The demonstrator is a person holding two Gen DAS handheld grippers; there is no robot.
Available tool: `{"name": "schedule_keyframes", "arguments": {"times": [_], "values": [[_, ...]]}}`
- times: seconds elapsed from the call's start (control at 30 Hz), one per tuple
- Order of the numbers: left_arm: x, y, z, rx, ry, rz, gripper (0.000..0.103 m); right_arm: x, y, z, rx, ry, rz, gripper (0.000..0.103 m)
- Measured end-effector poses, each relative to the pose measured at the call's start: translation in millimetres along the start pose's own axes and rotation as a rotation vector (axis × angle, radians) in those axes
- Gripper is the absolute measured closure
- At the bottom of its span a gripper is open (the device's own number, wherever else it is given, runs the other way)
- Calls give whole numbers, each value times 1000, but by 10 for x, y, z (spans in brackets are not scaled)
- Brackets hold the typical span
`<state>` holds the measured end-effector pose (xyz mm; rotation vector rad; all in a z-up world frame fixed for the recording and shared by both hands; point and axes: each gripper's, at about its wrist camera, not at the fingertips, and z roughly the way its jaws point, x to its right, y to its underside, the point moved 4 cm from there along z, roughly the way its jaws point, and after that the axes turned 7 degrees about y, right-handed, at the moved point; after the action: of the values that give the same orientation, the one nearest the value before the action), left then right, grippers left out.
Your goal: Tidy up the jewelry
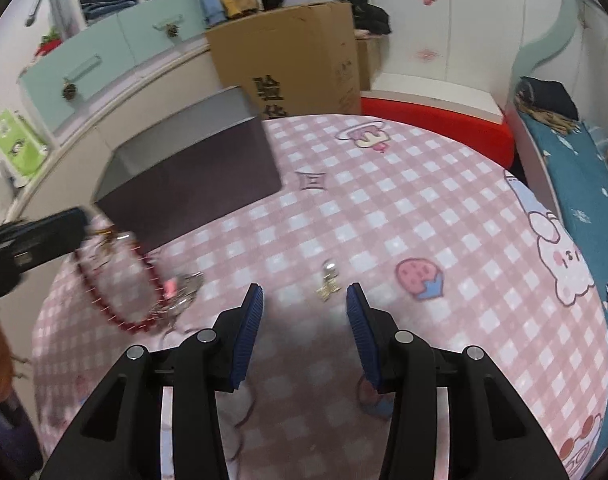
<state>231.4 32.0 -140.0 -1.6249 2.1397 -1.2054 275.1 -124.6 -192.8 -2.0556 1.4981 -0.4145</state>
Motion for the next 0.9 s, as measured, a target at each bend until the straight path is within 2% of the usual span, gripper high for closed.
{"name": "schedule_keyframes", "arguments": {"times": [0.17,0.3,0.57,0.67,0.9], "values": [[-6,61,-112,1,0,6,95,-35,4,-53,11,35,-21,60],[-55,176,-286,2,-25,14,95,-184,51,-126,7,-31,-49,60],[-201,458,-532,-3,-55,-21,95,-585,147,-47,-32,-76,-153,60],[-293,512,-547,-9,-76,-37,95,-744,161,-61,-33,-82,-186,60],[-369,568,-529,-21,-59,-63,95,-933,161,-21,-32,-76,-215,60]]}}
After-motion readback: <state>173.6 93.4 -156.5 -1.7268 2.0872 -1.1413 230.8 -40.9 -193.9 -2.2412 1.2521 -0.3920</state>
